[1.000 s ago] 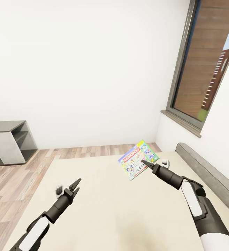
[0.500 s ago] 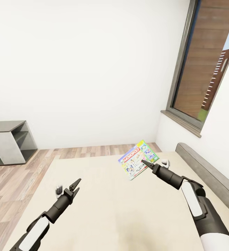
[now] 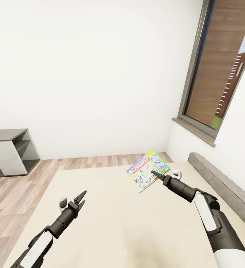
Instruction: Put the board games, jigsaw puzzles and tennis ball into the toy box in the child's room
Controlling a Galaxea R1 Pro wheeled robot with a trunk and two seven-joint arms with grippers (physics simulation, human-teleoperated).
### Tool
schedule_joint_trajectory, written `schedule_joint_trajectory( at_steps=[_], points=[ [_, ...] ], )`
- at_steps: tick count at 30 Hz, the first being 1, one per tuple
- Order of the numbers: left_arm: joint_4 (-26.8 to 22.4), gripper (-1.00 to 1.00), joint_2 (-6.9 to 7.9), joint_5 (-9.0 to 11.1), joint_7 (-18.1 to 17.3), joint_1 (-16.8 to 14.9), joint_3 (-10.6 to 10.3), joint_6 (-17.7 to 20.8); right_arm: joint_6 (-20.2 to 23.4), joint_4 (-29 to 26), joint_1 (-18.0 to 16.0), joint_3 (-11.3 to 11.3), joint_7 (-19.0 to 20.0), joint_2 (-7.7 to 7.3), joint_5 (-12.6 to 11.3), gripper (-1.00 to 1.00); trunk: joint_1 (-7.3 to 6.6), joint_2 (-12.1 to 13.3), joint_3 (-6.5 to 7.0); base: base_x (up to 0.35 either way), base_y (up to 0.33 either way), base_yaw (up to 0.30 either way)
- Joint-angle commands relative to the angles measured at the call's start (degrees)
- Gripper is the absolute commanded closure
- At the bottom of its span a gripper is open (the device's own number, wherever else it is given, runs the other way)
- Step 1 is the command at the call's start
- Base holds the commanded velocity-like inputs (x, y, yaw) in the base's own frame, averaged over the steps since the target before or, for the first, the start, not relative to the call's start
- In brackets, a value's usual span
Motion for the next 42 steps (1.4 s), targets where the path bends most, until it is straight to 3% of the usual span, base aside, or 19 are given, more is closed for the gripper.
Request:
schedule_joint_trajectory(
  at_steps=[1, 42],
  points=[
    [0.01, -1.0, 0.05, 0.61, -0.09, -0.05, -0.11, 0.46, 0.41, 0.0, -0.06, -0.07, 0.17, 0.01, -0.3, 1.0, 0.04, -0.13, -0.13, 0.0, 0.0, 0.0],
    [-0.43, -1.0, 0.66, 0.21, -0.76, 0.31, 0.09, 0.43, 0.74, -1.95, 2.59, 0.26, 0.06, -0.48, -0.46, 1.0, 0.04, -0.13, -0.13, 0.0, 0.0, 0.055]
  ],
)
